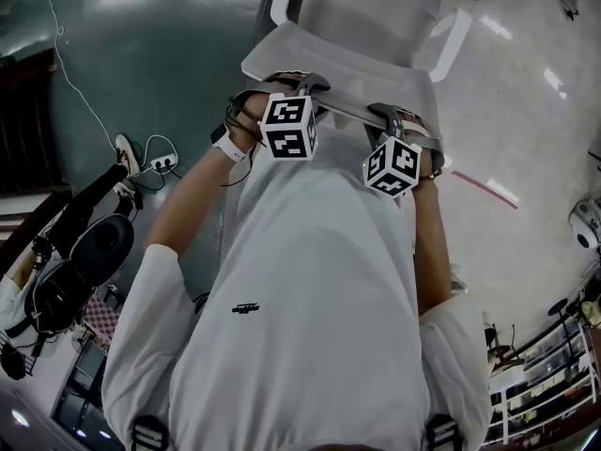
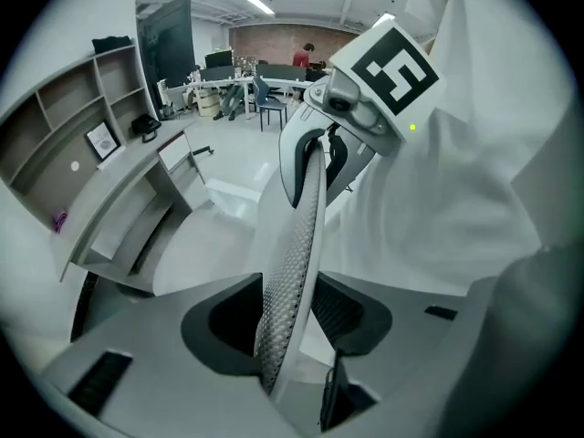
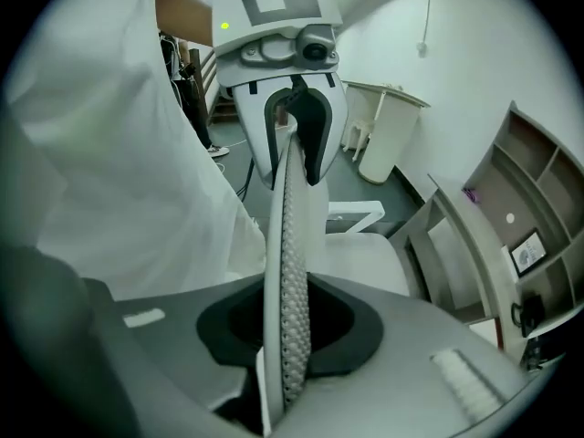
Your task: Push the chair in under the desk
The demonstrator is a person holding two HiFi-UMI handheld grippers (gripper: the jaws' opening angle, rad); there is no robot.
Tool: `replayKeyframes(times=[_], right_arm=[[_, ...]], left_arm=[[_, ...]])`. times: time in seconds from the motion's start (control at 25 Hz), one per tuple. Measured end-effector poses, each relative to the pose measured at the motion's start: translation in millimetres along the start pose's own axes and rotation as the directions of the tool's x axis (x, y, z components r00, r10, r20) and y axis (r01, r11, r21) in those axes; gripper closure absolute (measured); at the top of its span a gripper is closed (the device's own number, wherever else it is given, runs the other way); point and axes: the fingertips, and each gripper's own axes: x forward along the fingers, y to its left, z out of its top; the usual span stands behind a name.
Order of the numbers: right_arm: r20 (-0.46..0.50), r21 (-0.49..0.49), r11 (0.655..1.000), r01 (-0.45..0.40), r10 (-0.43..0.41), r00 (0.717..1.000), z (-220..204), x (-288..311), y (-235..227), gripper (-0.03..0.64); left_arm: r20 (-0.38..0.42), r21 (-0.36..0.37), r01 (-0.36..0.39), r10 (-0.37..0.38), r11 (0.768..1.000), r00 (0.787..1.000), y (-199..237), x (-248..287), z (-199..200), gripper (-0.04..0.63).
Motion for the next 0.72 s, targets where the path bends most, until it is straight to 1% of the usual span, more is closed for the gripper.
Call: replayKeyframes(times=[0.2,0.44,0.6,0.72], right_arm=[[0.000,0.006,1.000,-0.016,0.016,1.000,-4,-1,-3,0.540],[-0.002,0.008,1.000,0.000,0.000,1.000,-9,4,-11,0.538],[0.000,-0.002,1.000,0.011,-0.011,1.000,-10,6,-29,0.538],[0.002,-0.012,1.000,0.023,-0.023,1.000,-9,9,-46,0.541]], left_arm=[[-0.003,-0.002,0.009,-0.009,1.000,1.000,1,2,4,0.431],[0.013,0.013,-0.041,0.040,0.999,0.999,11,8,7,0.428],[0.007,0.001,-0.032,0.032,0.999,0.999,27,10,11,0.425],[0.005,0.022,-0.037,0.037,0.999,0.999,43,11,14,0.433]])
